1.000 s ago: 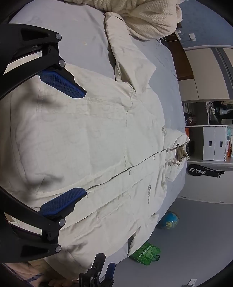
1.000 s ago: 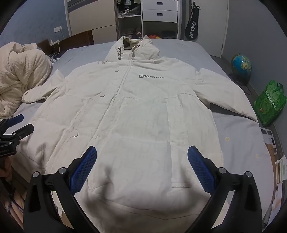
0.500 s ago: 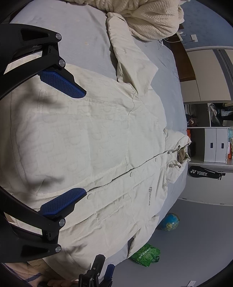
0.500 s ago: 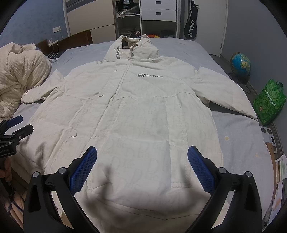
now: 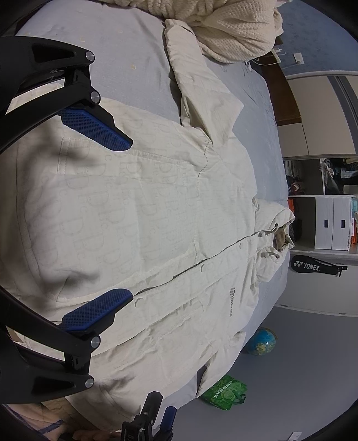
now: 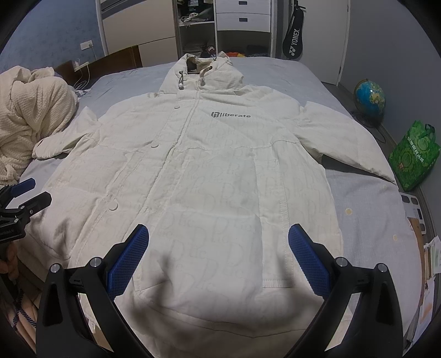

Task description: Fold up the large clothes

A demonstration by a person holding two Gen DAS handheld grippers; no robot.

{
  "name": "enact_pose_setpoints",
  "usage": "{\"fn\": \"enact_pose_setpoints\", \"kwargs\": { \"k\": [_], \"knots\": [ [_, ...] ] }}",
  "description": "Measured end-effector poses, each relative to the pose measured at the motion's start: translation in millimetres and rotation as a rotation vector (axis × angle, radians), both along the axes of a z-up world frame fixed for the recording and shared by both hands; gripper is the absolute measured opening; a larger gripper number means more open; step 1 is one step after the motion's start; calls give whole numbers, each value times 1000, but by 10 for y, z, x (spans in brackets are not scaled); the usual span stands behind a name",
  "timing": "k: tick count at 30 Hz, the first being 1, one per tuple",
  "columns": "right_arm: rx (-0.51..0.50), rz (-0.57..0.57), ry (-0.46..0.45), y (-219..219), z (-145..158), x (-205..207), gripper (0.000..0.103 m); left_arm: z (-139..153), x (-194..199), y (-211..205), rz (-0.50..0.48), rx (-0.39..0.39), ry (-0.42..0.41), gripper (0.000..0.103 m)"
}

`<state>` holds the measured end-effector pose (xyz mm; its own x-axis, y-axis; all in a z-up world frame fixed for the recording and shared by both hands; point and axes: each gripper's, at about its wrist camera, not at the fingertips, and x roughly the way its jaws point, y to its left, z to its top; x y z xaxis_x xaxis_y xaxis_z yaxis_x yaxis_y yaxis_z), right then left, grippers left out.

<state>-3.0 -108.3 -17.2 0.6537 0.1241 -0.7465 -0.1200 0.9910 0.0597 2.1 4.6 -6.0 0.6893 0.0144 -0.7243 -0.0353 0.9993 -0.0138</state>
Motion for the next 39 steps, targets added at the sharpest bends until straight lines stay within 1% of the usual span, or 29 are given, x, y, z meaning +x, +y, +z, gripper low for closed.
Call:
{"fn": "enact_pose_setpoints", "kwargs": {
  "k": [39],
  "knots": [
    [10,-8,12,-23,-11,20,97,-44,1,-35,-1,9,14,96]
  ]
}}
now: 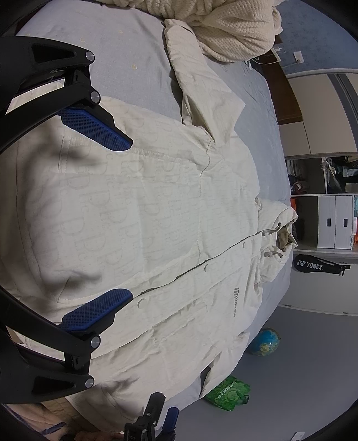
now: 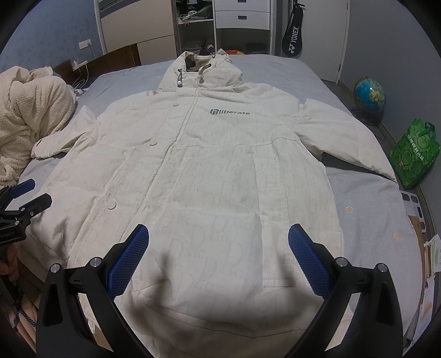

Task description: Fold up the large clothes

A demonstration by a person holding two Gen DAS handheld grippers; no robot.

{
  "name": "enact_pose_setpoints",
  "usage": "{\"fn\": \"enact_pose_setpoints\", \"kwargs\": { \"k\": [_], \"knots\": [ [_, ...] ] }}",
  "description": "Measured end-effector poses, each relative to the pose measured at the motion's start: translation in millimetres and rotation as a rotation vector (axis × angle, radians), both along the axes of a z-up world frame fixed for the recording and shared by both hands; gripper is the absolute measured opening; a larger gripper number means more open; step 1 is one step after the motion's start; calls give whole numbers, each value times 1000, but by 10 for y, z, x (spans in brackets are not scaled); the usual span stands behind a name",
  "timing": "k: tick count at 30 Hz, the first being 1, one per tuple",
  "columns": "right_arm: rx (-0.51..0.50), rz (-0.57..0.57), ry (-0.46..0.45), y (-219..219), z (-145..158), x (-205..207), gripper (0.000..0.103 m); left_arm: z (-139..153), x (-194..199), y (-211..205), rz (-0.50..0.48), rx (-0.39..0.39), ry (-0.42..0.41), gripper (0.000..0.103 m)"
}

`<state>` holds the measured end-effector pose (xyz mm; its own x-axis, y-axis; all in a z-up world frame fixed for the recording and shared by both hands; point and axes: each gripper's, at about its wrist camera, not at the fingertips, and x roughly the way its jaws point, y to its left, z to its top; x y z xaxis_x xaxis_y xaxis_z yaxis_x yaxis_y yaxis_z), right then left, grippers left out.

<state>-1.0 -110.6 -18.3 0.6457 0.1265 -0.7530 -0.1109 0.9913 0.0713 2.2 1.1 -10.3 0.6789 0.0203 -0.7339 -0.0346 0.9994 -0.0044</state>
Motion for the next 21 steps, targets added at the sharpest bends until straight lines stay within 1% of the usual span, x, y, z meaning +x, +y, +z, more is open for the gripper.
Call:
{"fn": "enact_pose_setpoints", "kwargs": {
  "k": [2,6,11,16,17,21],
  "knots": [
    [15,-8,3,-35,-1,10,97,-6,4,-3,-1,2,4,96],
    [85,-59,20,-260,35,72,97,-22,19,-13,-3,5,16,96],
    [80,-117,15,-629,139,183,97,-59,50,-49,-16,14,36,96],
    [162,-210,47,-1296,115,406,97,-91,67,-91,-33,30,49,96],
    [190,-241,55,-1489,88,461,97,-92,73,-89,-33,31,52,96],
    [284,-327,67,-2028,-8,574,97,-117,93,-91,-27,37,65,96]
  ]
}}
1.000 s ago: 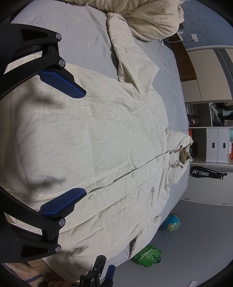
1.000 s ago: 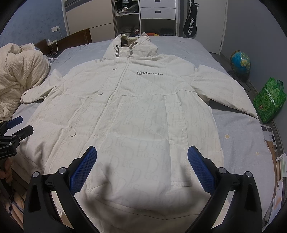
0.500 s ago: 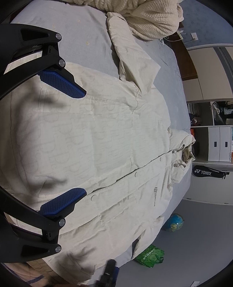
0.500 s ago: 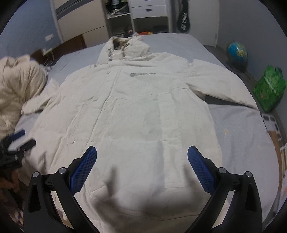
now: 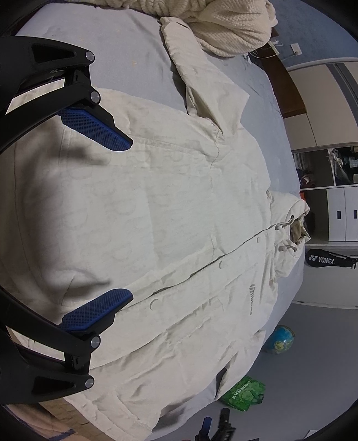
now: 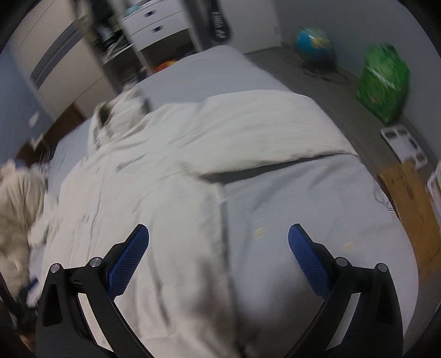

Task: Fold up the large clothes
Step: 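Grasp the coat sleeve near the green bag with the right gripper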

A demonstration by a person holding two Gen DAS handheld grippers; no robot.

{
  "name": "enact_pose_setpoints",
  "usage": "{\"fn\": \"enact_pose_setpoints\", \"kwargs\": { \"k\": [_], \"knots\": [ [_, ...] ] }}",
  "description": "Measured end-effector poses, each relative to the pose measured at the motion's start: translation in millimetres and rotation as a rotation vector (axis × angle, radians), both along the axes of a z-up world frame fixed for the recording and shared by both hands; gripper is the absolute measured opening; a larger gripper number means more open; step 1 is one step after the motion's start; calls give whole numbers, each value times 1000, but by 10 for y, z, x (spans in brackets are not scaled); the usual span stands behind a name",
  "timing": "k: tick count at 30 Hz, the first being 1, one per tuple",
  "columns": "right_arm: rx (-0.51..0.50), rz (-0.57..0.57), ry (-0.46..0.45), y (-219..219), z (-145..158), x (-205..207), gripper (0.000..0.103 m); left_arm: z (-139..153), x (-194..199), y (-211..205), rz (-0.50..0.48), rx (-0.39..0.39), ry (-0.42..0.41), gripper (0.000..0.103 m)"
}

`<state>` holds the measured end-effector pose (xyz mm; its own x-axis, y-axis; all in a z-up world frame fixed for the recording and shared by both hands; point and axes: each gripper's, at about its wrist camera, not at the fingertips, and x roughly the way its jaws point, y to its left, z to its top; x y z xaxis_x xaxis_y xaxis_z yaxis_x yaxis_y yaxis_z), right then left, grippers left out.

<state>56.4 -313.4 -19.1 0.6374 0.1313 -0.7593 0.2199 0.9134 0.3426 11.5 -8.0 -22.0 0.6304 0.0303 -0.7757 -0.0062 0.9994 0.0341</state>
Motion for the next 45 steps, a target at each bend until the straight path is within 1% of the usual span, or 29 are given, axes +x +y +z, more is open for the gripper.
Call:
{"fn": "enact_pose_setpoints", "kwargs": {
  "k": [2,4,8,11,14,15,17,19,21,24,26,27,29,32,33,34,35,36,37,38,39,40,41,43,45],
  "knots": [
    [61,-52,10,-306,-85,66,97,-19,7,-1,1,2,8,96],
    [98,-88,20,-487,-155,123,97,-37,18,2,1,2,17,96],
    [228,-190,32,-958,-321,230,97,-47,32,10,3,-4,27,96],
    [329,-248,16,-1226,-403,293,97,-46,55,58,16,-30,39,96],
    [410,-293,1,-1440,-472,376,96,-34,92,133,37,-63,60,96],
    [428,-304,1,-1485,-497,399,96,-21,102,163,48,-75,65,96],
    [484,-332,-2,-1608,-567,471,90,18,132,224,68,-92,78,96],
    [516,-351,0,-1696,-623,511,80,74,192,306,90,-91,102,96],
    [546,-363,-2,-1766,-659,596,74,142,259,401,111,-89,114,96],
    [571,-374,3,-1772,-712,697,72,305,349,594,160,-114,87,96],
    [586,-387,10,-1771,-751,753,72,367,394,689,178,-108,69,96],
    [600,-402,14,-1786,-790,793,72,400,427,754,186,-90,57,96],
    [625,-434,19,-1832,-860,845,71,415,440,830,189,-71,44,96],
    [649,-479,4,-1886,-905,884,70,351,453,1023,222,-114,63,96],
    [652,-489,-1,-1915,-910,881,66,304,448,1106,251,-150,85,96],
    [649,-507,-4,-1933,-900,895,59,273,437,1158,271,-168,96,96],
    [646,-520,-3,-1951,-900,885,54,236,413,1210,294,-184,100,96],
    [653,-544,-1,-1974,-911,873,43,220,398,1232,303,-186,99,96],
    [663,-572,3,-1998,-932,851,32,189,368,1240,308,-176,98,96],
    [672,-593,6,-2022,-958,836,28,166,347,1232,306,-161,98,96],
    [676,-600,5,-2038,-983,806,21,109,322,1206,301,-130,107,96],
    [678,-608,1,-2048,-999,791,16,75,306,1192,297,-124,117,96],
    [680,-610,-4,-2050,-1008,778,15,71,316,1185,293,-129,119,96],
    [690,-616,-29,-2039,-981,734,10,112,307,1192,284,-139,94,96],
    [699,-622,-58,-2024,-933,691,8,93,310,1195,282,-143,98,96]
  ]
}}
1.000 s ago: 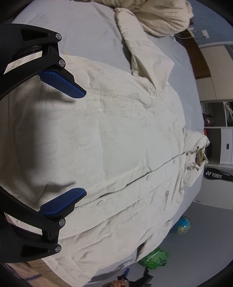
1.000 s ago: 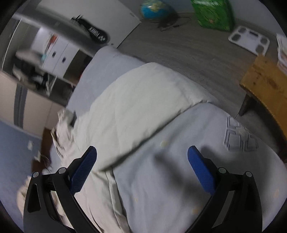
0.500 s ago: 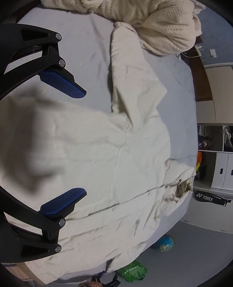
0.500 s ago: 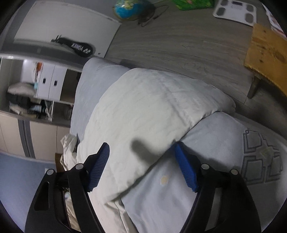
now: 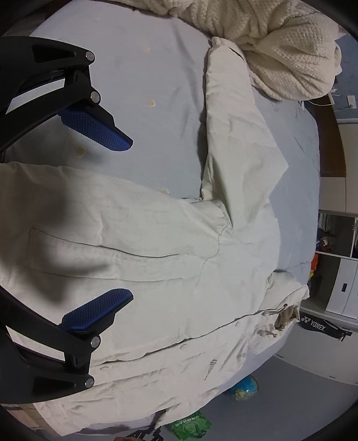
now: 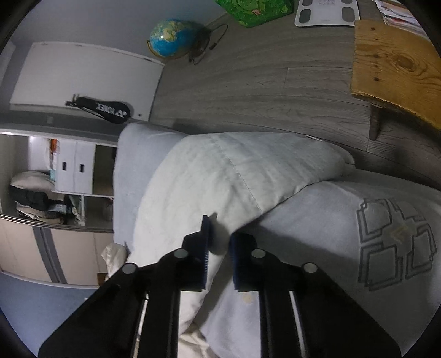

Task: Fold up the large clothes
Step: 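Grasp the coat sleeve near the green bag with the right gripper, then fold the held sleeve across the coat body and open the right gripper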

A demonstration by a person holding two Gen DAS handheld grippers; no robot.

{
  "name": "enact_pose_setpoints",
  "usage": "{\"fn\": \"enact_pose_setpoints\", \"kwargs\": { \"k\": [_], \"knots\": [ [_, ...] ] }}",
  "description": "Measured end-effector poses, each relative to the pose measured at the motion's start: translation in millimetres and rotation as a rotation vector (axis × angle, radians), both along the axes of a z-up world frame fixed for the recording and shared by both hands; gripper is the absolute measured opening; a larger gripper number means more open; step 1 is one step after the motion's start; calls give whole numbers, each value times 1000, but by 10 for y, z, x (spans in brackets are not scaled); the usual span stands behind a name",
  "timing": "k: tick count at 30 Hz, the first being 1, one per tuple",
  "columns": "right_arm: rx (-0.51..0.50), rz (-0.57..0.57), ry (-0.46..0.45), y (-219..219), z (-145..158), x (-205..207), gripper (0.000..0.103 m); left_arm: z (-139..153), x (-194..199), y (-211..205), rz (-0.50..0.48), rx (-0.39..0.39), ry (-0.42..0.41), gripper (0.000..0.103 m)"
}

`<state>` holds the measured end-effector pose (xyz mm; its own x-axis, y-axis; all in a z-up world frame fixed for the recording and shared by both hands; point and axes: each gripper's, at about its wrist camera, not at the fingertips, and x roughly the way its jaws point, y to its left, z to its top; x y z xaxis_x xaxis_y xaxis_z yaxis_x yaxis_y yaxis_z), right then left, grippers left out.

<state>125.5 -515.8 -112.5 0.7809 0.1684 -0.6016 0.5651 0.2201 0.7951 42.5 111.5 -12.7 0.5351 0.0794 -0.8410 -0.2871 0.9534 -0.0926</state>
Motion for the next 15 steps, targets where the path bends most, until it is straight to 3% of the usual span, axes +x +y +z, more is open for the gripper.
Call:
{"fn": "enact_pose_setpoints", "kwargs": {
  "k": [8,15],
  "knots": [
    [-45,11,-129,160,400,35,4,-65,-9,59,28,-18,15,96],
    [-184,146,-229,557,991,298,3,-62,-8,-35,-22,-4,4,96]
  ]
}}
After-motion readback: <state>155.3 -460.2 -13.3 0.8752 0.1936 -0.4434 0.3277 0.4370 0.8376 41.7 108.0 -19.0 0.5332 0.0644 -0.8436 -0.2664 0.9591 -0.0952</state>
